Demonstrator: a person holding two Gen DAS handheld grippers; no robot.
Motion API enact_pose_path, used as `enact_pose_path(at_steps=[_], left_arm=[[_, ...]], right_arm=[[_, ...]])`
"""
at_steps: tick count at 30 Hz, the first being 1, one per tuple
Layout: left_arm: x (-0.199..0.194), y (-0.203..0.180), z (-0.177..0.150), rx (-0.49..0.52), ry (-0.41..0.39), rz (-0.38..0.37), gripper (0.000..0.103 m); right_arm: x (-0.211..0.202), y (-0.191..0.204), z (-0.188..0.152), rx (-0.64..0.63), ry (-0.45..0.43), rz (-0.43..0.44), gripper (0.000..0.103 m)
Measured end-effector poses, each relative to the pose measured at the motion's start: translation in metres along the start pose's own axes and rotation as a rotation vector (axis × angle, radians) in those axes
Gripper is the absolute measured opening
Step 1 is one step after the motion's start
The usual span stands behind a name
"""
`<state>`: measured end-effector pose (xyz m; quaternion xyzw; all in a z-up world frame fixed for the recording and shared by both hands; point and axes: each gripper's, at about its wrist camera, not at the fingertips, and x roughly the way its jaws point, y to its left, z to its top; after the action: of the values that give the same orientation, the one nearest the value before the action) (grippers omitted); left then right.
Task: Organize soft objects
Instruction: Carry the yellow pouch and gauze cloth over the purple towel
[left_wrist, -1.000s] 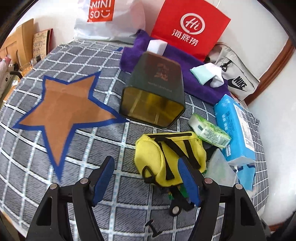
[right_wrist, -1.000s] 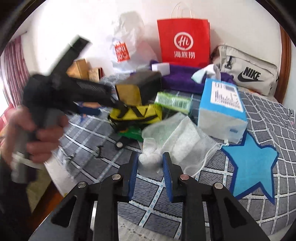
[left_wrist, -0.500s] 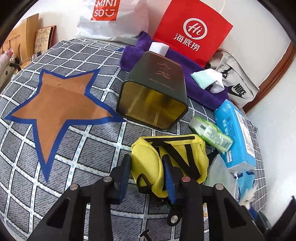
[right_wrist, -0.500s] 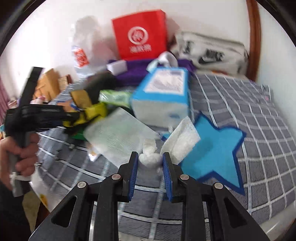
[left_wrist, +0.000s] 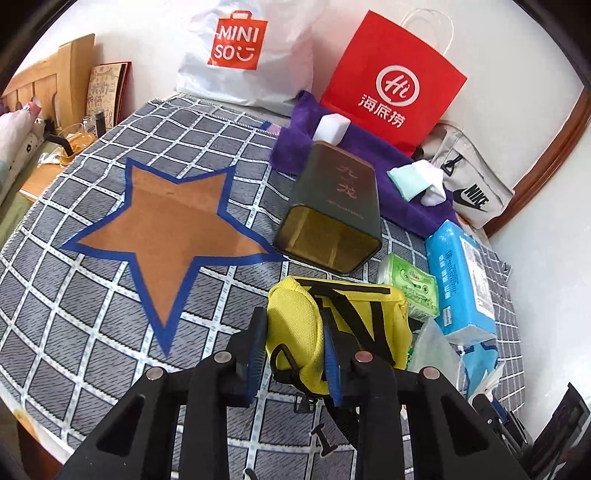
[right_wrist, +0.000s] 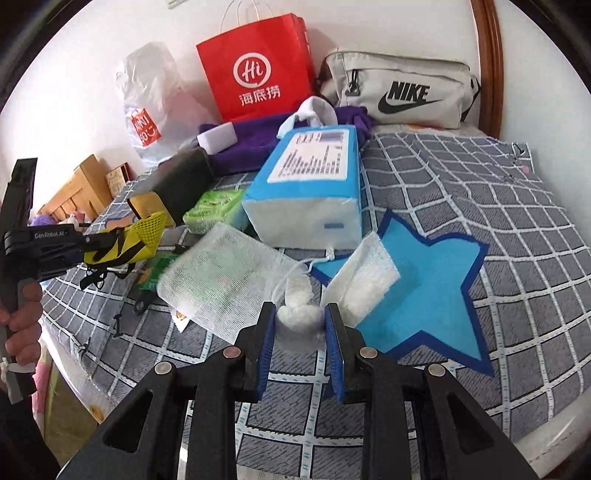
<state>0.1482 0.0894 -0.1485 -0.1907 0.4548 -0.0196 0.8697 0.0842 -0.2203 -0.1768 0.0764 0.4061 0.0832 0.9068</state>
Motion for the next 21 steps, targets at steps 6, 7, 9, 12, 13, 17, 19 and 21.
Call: enact_pose_path(at_steps=[6,7,9,12,13,17,19,21], left_arm=[[-0.019,-0.005,0.006,0.008,-0.031,-0.016,0.027],[-0.022,-0.007,0.008,0.011,-0.037,-0.019,0.027],[-0.026,-0.010,0.012,0.012,-0.047,-0.024,0.027],[-0.032,-0.015,0.018,0.016,-0.058,-0.036,0.027],[-0.034,-0.018,0.021,0.017,-0.063,-0.042,0.027],[-0.036,-0.027,0.033,0.025,-0.076,-0.047,0.027],[-0.037,-0.032,0.039,0.026,-0.084,-0.053,0.027],[-0.037,-0.036,0.046,0.024,-0.092,-0.057,0.027]], right_arm=[[-0.018,0.001,0.011,-0.002,-0.032,0.002,0.026],[-0.021,0.001,0.013,-0.003,-0.036,0.006,0.026],[-0.027,0.002,0.018,-0.005,-0.047,0.014,0.027],[-0.036,0.004,0.026,-0.014,-0.064,0.023,0.027],[-0.037,0.004,0.029,-0.017,-0.068,0.023,0.027],[-0.045,0.005,0.042,-0.037,-0.085,0.026,0.027],[-0.047,0.006,0.047,-0.042,-0.090,0.028,0.027],[-0.048,0.006,0.056,-0.048,-0.093,0.030,0.026]])
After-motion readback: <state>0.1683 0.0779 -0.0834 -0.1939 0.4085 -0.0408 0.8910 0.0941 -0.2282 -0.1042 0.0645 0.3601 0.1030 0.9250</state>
